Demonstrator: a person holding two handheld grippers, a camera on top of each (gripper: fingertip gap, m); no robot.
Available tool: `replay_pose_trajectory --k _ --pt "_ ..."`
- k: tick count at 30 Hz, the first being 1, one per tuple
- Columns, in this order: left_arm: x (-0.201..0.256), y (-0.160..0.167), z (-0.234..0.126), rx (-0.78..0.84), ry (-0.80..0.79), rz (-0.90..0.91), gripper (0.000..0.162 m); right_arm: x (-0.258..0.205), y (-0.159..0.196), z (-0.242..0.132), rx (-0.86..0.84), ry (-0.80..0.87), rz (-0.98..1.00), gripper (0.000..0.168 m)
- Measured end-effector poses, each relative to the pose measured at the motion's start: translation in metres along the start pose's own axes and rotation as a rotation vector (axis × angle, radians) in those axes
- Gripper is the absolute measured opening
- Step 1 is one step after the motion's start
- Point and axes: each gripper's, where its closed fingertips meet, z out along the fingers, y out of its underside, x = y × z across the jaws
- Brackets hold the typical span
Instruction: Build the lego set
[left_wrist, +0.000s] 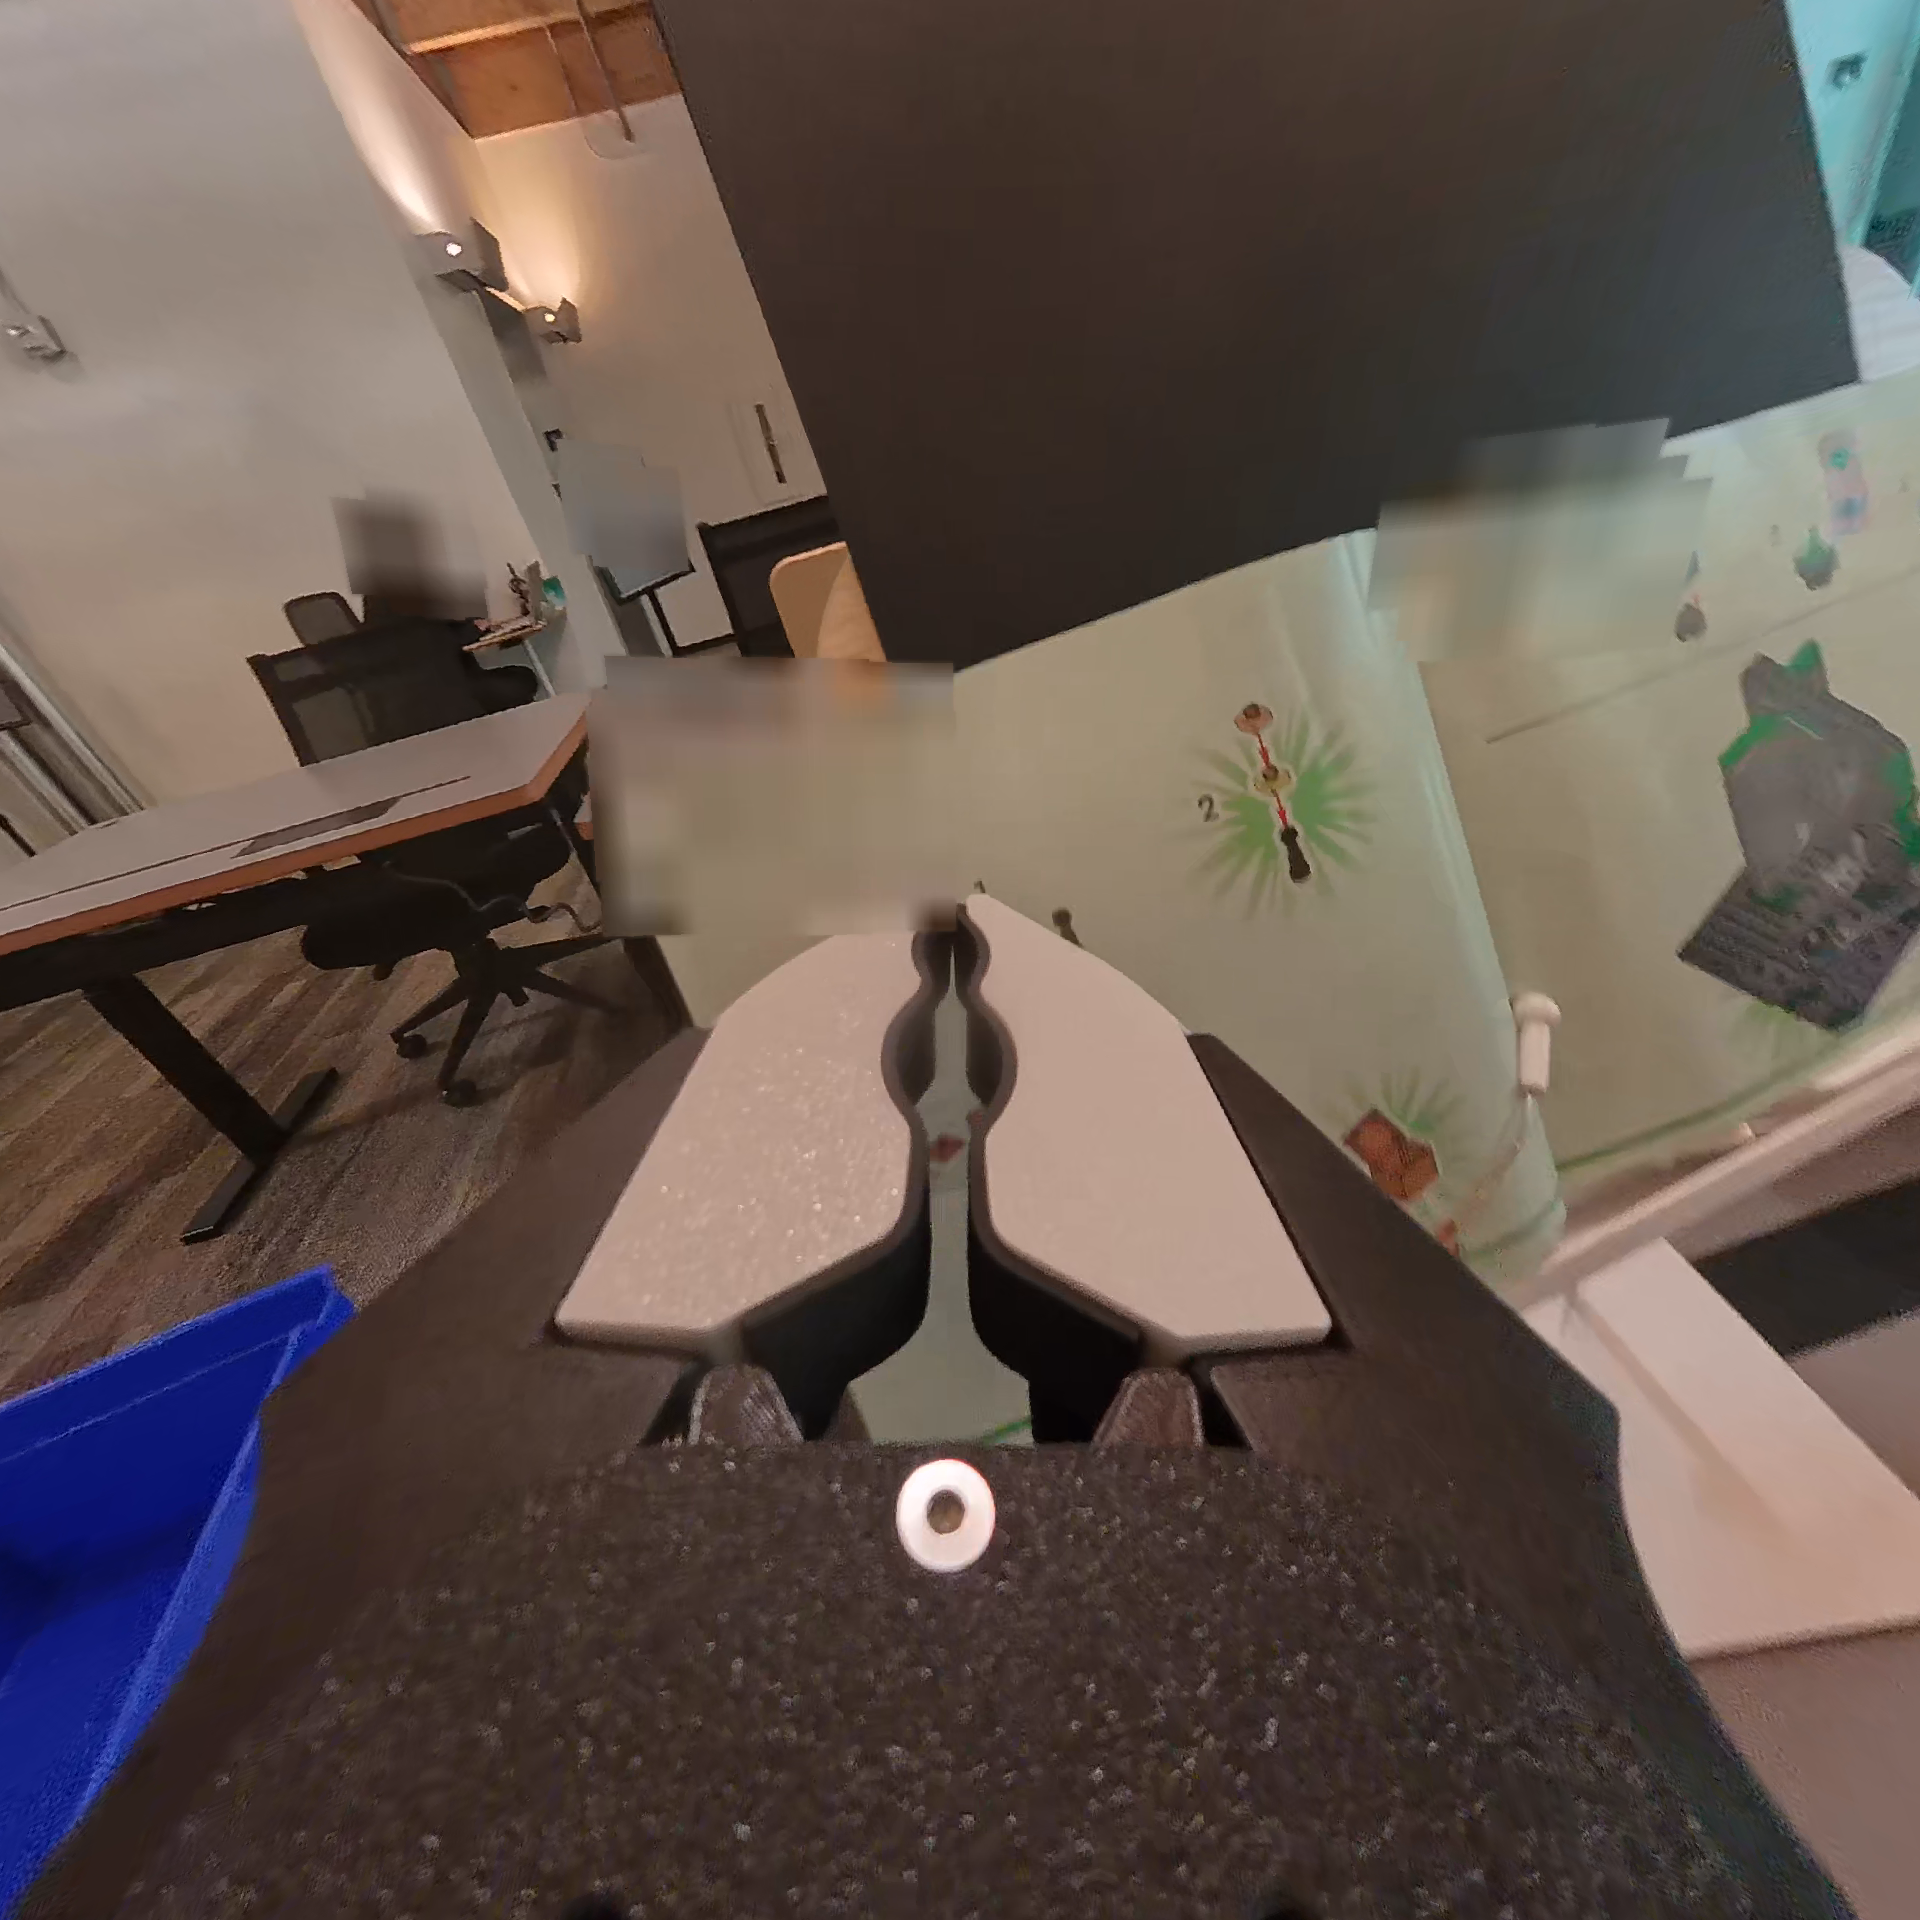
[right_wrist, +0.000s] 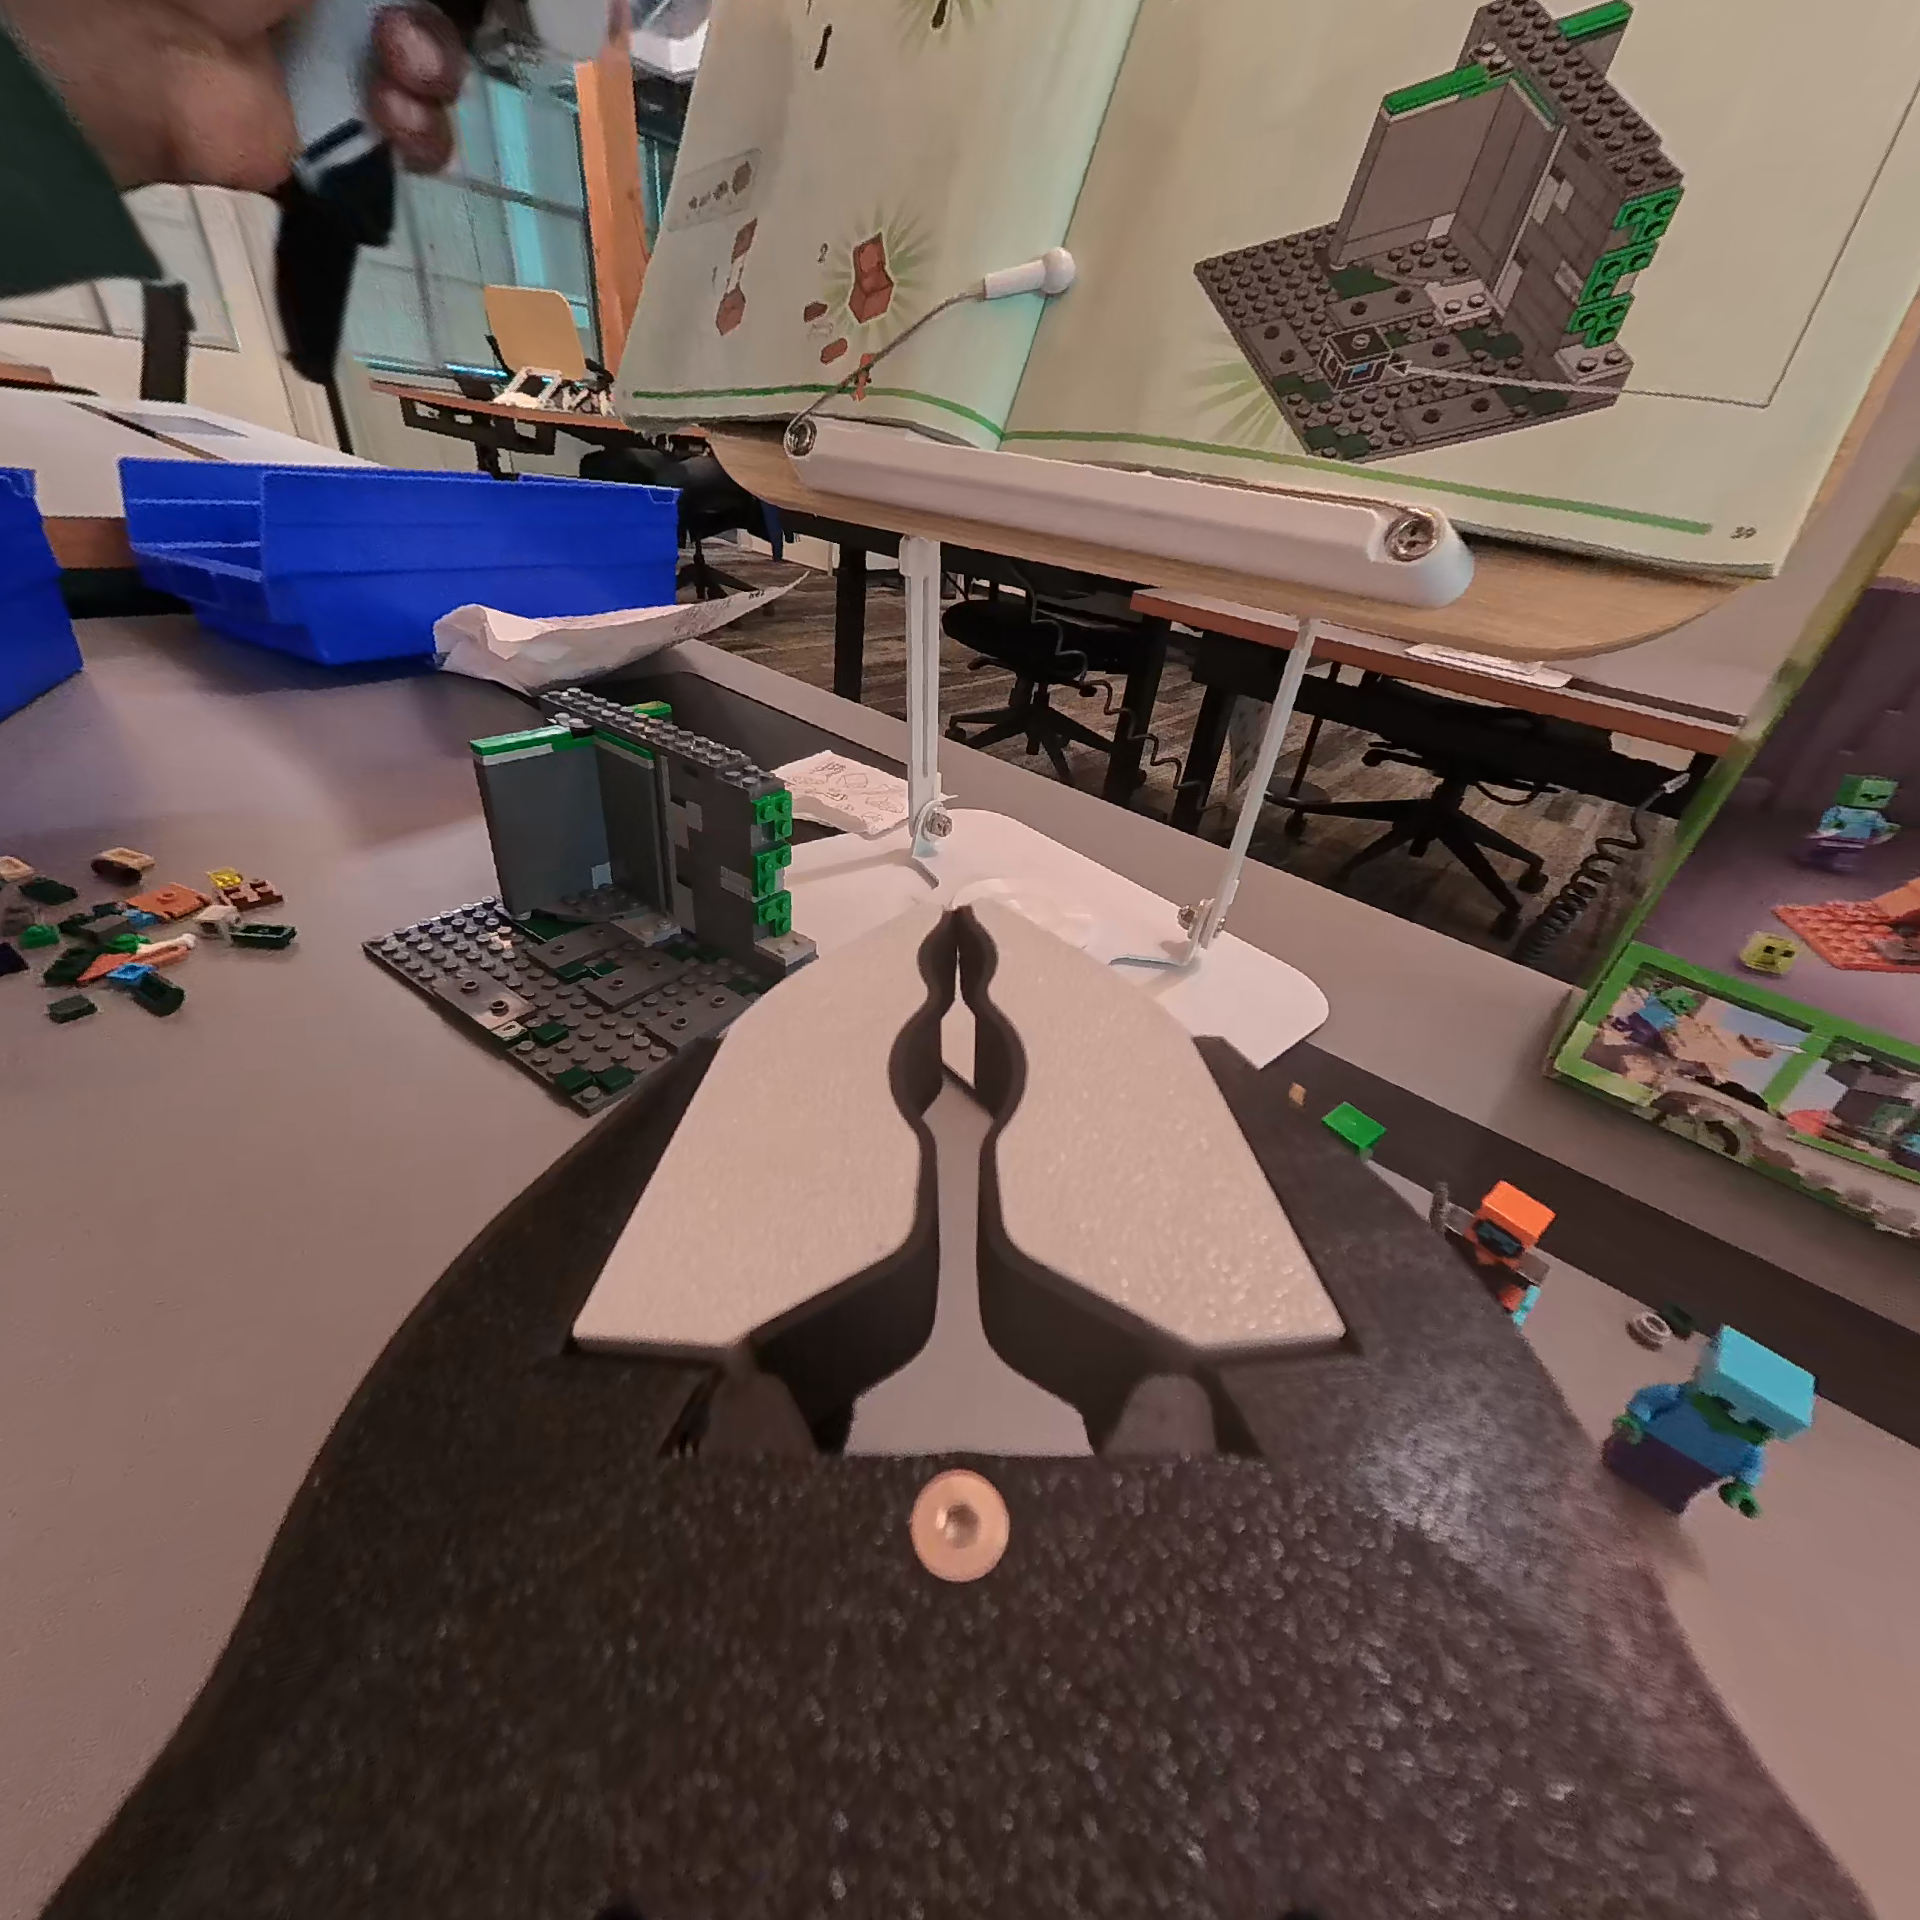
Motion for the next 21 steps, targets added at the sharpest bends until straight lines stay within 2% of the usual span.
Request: replay_pose_trajectory --k 3,6,10,12,15,18,21 --pt "0.000 0.009 -0.030 -0.034 0.068 0.043 0.000 0.001 0.002 0.000 -0.004 -0.001 0.007 0.000" --pt "0.002 0.035 -0.065 -0.121 0.162 0.100 0.000 0.000 0.003 0.001 -0.009 -0.003 0.011 0.000" --pt "0.009 0.098 -0.113 -0.327 0.313 0.195 0.000 0.000 0.004 0.000 -0.009 -0.005 0.013 0.000" --pt "0.017 0.137 -0.140 -0.464 0.442 0.230 0.015 0.000 0.004 0.000 -0.010 -0.004 0.015 0.000" --pt "0.026 0.189 -0.183 -0.616 0.670 0.357 0.014 -0.001 0.004 -0.001 -0.011 -0.007 0.015 0.000" --pt "0.025 0.225 -0.218 -0.764 0.856 0.445 0.019 -0.003 0.006 0.000 -0.018 -0.014 0.017 0.000" --pt "0.023 0.251 -0.238 -0.886 0.975 0.500 0.022 -0.006 0.007 0.001 -0.024 -0.025 0.013 0.000"
